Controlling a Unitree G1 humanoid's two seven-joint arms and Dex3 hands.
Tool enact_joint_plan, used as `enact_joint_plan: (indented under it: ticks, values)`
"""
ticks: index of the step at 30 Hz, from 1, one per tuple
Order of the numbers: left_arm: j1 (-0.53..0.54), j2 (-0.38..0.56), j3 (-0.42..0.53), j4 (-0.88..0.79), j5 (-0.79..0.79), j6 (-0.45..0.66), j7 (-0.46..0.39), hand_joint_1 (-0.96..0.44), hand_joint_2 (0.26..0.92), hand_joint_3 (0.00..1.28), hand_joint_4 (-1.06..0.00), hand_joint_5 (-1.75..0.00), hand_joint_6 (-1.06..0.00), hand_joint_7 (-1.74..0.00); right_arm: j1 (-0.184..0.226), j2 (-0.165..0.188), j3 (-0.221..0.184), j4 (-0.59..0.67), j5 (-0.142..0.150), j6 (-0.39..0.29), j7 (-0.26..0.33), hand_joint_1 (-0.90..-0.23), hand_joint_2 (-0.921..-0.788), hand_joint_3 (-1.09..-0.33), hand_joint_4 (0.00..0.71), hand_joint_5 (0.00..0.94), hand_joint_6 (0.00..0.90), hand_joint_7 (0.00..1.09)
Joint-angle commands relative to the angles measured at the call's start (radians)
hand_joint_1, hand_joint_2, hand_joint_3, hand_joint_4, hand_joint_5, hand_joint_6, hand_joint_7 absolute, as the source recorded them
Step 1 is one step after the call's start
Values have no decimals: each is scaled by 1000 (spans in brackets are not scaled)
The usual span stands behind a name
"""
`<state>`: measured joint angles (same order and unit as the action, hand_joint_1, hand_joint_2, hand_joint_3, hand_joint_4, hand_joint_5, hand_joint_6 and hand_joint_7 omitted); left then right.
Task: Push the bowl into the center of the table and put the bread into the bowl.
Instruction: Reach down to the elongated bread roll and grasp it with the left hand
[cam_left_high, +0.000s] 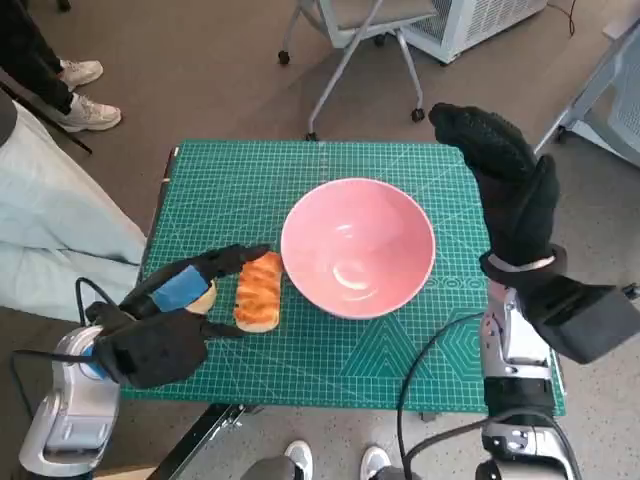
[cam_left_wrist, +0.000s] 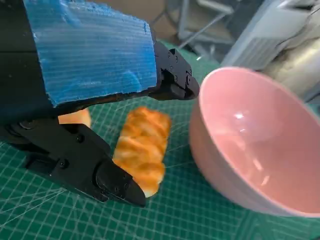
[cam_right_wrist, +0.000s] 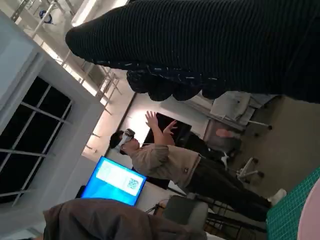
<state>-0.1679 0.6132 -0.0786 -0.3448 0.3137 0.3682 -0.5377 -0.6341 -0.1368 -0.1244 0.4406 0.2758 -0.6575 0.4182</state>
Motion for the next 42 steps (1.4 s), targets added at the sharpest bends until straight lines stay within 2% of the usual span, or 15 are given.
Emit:
enact_joint_plan:
  ticks: [1, 21, 33, 42]
  values:
    - [-21, 10, -31, -5, 29, 37, -12, -45, 723, 1, -105, 0, -294, 0, 7, -4, -2, 12, -1, 5, 8, -614, -921, -772, 173, 1, -1, 596]
    - [-63, -20, -100, 69, 94, 56, 24, -78, 722, 0, -95, -1, -278, 0, 7, -2, -6, 15, 9, 5, 14, -614, -921, -770, 176, 2, -1, 601]
    - [-79, -71, -150, 144, 149, 23, 111, -74, 723, 0, -164, -16, -307, -11, 10, 0, -9, 14, 14, 6, 17, -614, -921, -770, 177, 2, -1, 603]
    - [-82, -113, -174, 207, 189, 9, 184, -64, 772, 9, -430, -35, -479, -49, 11, -2, -14, 15, 23, 11, 20, -616, -921, -767, 178, 2, 1, 604]
